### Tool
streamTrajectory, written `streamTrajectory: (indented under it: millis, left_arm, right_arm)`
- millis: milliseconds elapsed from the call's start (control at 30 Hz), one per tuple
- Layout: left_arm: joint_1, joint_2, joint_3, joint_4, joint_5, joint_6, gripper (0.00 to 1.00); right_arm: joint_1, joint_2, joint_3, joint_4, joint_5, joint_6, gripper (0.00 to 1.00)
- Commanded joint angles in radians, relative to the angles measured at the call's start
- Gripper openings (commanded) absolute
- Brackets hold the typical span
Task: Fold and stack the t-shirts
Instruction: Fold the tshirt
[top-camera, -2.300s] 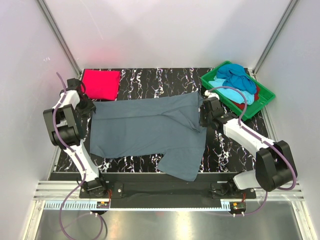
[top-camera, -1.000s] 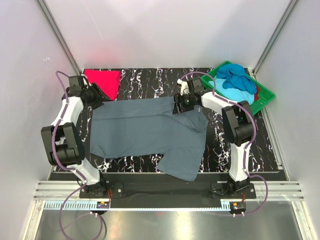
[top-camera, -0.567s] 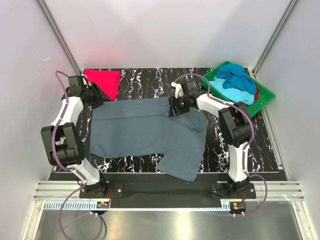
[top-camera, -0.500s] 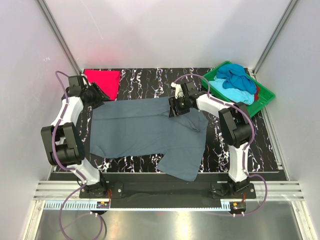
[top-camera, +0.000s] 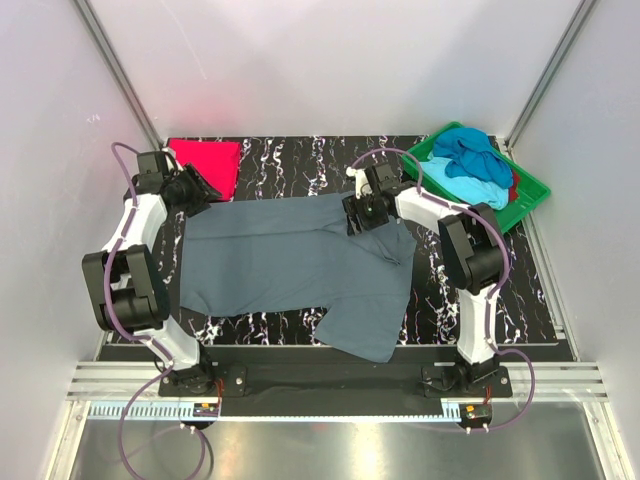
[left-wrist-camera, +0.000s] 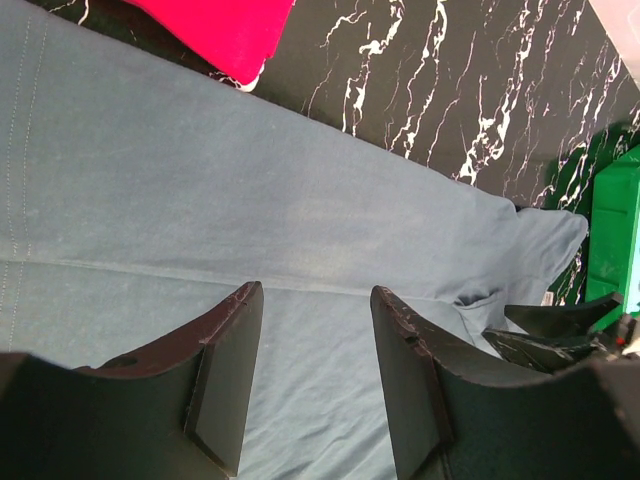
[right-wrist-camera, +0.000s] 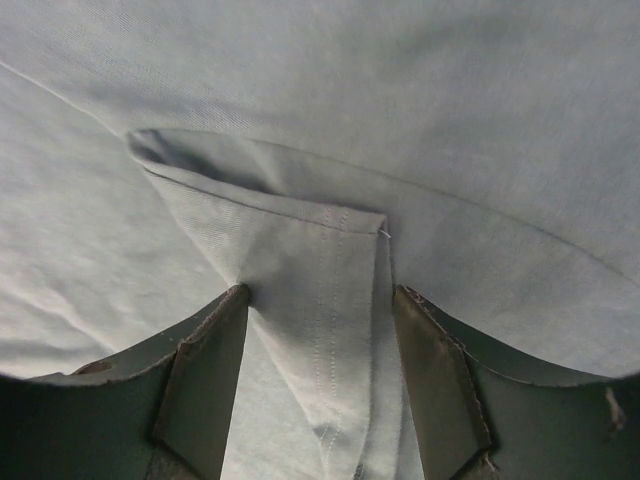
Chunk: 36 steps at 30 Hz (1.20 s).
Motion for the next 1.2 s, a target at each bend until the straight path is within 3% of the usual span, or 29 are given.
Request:
streamTrajectory:
  millis: [0,400,633,767,867,900,1000,1167]
  left_arm:
    - [0.003,-0.01,-0.002,0.043,0.033,-0.007,0.52]
    - [0.003,-0.001,-0.004,0.062,0.05,-0.024,0.52]
    - [-0.029,-0.016,-0.02,0.077,0.08,-0.002,0.52]
    - [-0.089,-0.045,-0.037,0.066,0.128,-0.014,0.5]
    - [-0.225,-0.099,-0.086,0.069,0.079,-0.022,0.49]
    - [-0.318,-0.104,-0.099,0.072,0.07,-0.027,0.49]
    - [-0.493,-0.118,-0.148,0.118,0.012,-0.067,0.46]
    - [-0.675,-0.099,-0.231,0.278,-0.073,-0.154,0.43]
  right_arm:
    - [-0.003,0.003,0.028,-0.004,-0.008,-0.022,0.68]
    - [0.04,-0.133,-0.059,0.017,-0.077,0.046,0.66]
    - [0.195,-0.277,-0.168,0.045,0.006,0.179,0.64]
    - [0.197,-0.395,-0.254,0.043,0.032,0.29,0.56]
    - [0.163,-0.492,-0.315,0.022,0.174,0.417,0.46]
    - [0.14,-0.522,-0.326,0.002,0.2,0.51,0.45]
    - [-0.001,-0.555,-0.358,-0.071,0.218,0.636,0.43]
    - [-0.081,-0.543,-0.4,-0.133,0.234,0.655,0.37]
